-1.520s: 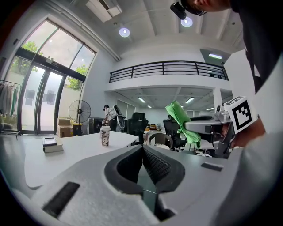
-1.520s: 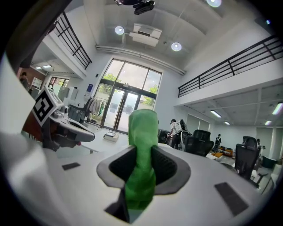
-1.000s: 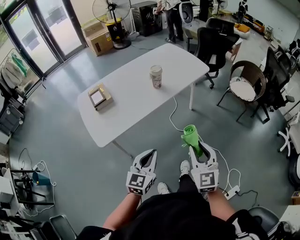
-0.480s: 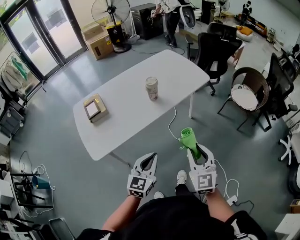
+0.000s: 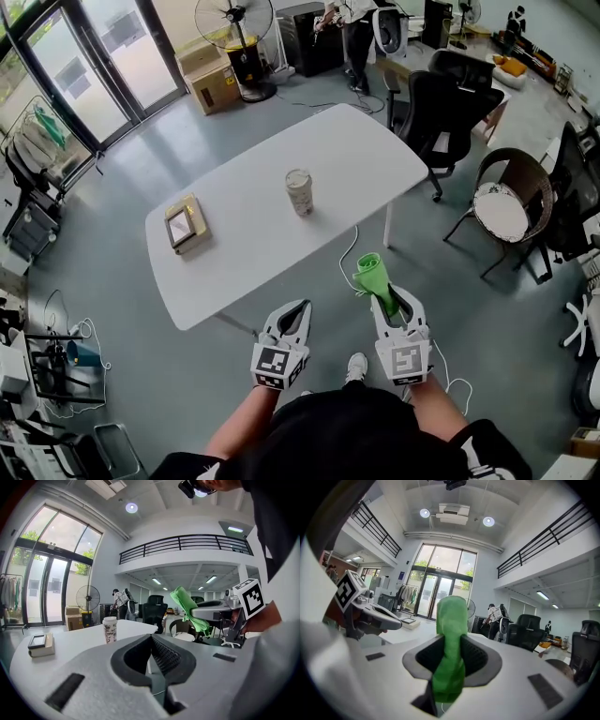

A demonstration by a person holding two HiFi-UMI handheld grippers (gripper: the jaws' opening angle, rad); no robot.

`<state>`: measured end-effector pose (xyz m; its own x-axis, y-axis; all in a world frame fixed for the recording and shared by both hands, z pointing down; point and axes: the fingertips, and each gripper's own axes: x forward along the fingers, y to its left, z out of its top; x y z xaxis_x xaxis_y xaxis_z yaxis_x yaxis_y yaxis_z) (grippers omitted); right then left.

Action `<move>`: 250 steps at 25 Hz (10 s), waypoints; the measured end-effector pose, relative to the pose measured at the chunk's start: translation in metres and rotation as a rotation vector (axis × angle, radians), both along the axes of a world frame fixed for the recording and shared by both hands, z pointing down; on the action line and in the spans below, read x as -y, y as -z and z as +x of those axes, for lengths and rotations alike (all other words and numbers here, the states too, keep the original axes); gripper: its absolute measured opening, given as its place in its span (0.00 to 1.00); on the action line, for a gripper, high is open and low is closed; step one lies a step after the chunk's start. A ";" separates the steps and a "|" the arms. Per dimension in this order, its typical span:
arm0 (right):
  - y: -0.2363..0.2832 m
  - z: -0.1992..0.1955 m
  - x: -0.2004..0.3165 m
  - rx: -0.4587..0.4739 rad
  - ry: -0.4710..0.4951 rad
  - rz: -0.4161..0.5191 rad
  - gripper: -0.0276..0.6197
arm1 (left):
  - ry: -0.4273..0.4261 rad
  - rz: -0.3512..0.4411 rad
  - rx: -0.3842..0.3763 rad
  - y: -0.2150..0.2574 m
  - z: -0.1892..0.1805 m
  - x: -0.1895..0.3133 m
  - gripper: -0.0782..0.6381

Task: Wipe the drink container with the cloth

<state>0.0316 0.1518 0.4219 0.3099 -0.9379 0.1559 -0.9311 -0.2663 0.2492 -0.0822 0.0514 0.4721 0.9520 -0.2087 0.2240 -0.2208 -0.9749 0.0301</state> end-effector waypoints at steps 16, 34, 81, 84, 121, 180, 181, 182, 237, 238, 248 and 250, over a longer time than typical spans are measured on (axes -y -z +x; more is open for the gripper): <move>-0.001 0.057 0.060 0.008 0.155 0.004 0.22 | 0.169 0.001 0.011 -0.005 0.040 0.047 0.13; -0.025 0.034 0.231 -0.061 0.248 -0.078 0.22 | 0.229 -0.010 -0.005 -0.010 0.025 0.195 0.13; -0.214 0.054 0.382 -0.326 0.097 -0.572 0.22 | 0.340 -0.108 0.181 -0.100 -0.022 0.254 0.13; -0.229 0.055 0.383 -0.326 0.107 -0.607 0.22 | 0.339 -0.113 0.184 -0.107 -0.024 0.250 0.13; -0.148 0.078 0.328 -1.006 0.645 -0.365 0.23 | 0.331 -0.103 0.199 -0.116 0.042 0.241 0.13; -0.137 0.090 0.300 -0.599 1.052 -0.130 0.23 | 0.778 -0.215 0.128 -0.101 0.081 0.217 0.13; -0.129 0.095 0.301 -0.526 1.043 -0.134 0.24 | 0.779 -0.215 0.117 -0.098 0.084 0.217 0.13; -0.122 0.101 0.301 -0.445 1.033 -0.141 0.24 | 0.779 -0.218 0.105 -0.095 0.088 0.217 0.13; -0.192 0.171 0.401 1.260 0.696 -0.535 0.21 | 0.796 -0.183 0.146 -0.110 0.117 0.240 0.13; -0.196 0.172 0.401 1.213 0.700 -0.545 0.21 | 0.793 -0.171 0.147 -0.108 0.120 0.243 0.13; -0.233 0.171 0.411 0.714 0.758 -0.674 0.21 | 0.802 -0.154 0.174 -0.104 0.128 0.247 0.13; -0.241 0.170 0.414 0.616 0.780 -0.706 0.21 | 0.804 -0.156 0.177 -0.105 0.130 0.245 0.13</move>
